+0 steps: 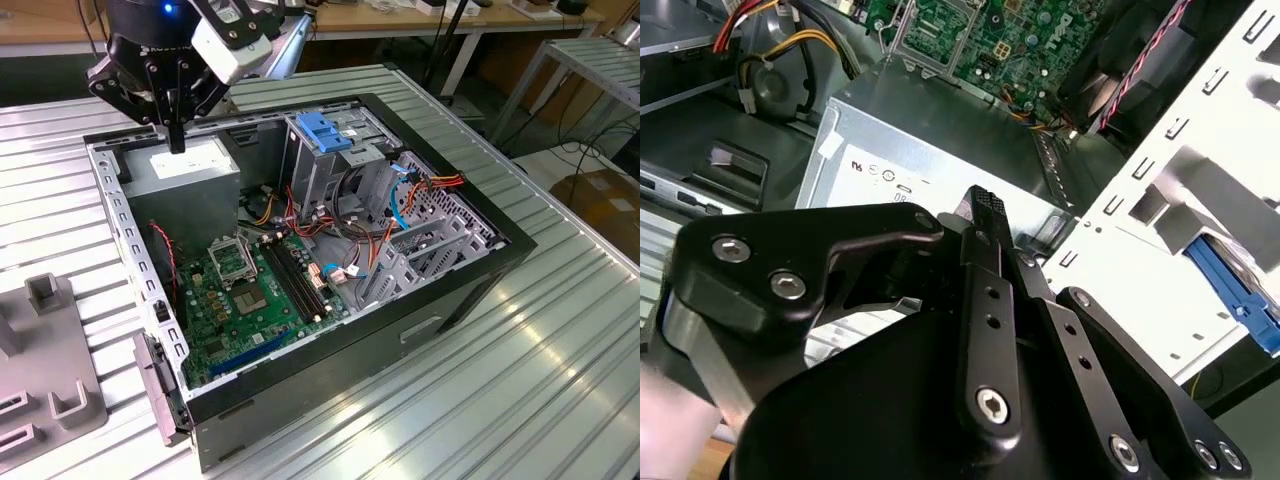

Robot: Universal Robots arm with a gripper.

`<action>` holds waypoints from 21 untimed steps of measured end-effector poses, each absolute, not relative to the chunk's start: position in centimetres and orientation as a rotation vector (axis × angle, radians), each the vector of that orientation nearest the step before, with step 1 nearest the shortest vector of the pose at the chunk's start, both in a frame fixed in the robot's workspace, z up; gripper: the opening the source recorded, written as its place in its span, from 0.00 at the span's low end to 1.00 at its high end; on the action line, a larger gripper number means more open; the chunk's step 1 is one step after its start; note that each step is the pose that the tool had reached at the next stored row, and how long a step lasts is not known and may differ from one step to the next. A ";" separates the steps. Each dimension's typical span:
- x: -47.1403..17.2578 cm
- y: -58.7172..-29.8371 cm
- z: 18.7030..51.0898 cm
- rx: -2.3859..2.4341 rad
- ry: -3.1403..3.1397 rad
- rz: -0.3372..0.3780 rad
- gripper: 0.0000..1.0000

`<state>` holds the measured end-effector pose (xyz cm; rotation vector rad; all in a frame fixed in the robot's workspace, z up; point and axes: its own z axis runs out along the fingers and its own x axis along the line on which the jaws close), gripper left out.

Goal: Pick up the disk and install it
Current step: 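Reach for the disk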

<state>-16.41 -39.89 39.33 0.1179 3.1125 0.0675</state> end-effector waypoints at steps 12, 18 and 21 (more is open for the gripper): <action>-17.8 -39.9 39.3 0.118 3.112 0.068 0.10; -18.6 -39.9 39.3 0.118 3.113 0.068 0.10; -18.9 -39.9 39.3 0.118 3.112 0.068 0.10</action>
